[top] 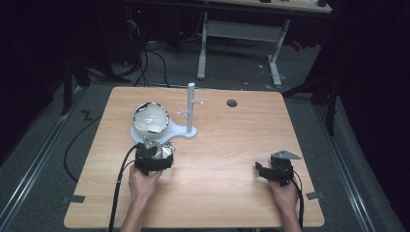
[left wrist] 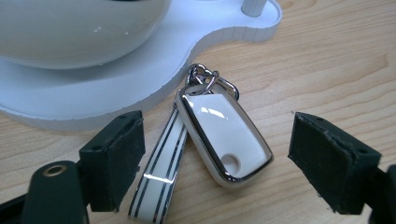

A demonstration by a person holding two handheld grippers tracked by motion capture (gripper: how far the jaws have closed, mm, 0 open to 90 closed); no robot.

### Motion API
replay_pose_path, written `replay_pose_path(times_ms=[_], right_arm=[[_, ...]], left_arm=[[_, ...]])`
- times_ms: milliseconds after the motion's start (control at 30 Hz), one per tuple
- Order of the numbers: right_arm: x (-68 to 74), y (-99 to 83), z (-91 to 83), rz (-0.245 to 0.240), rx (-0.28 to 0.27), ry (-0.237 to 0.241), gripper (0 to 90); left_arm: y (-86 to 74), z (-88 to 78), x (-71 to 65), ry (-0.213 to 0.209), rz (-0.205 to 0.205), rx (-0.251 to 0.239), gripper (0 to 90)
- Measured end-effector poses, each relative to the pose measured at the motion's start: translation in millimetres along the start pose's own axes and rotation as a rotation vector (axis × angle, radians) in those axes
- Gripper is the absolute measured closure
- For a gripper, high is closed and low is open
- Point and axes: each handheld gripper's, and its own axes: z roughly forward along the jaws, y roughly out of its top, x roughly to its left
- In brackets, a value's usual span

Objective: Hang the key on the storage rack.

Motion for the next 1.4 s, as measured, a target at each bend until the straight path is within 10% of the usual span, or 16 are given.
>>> replay_pose_path(times_ms=[733, 1167, 1400], right_arm=[[0.1, 0.0, 0.0, -0.002, 0.001, 0.0, 29.5], [0.1, 0.0, 0.0, -0.002, 0.001, 0.0, 29.4], [0.0, 0.0, 0.0, 0.0, 0.0, 0.001, 29.4]], left_arm=[[6.0, 35.9, -5.8, 0.071, -0.031, 0.088, 26.5], [0.6, 28.1, 2.4, 0.103, 0.023, 0.069, 60.1], [-0.8, 26.1, 4.0, 0.078, 0.029, 0.055, 63.4]])
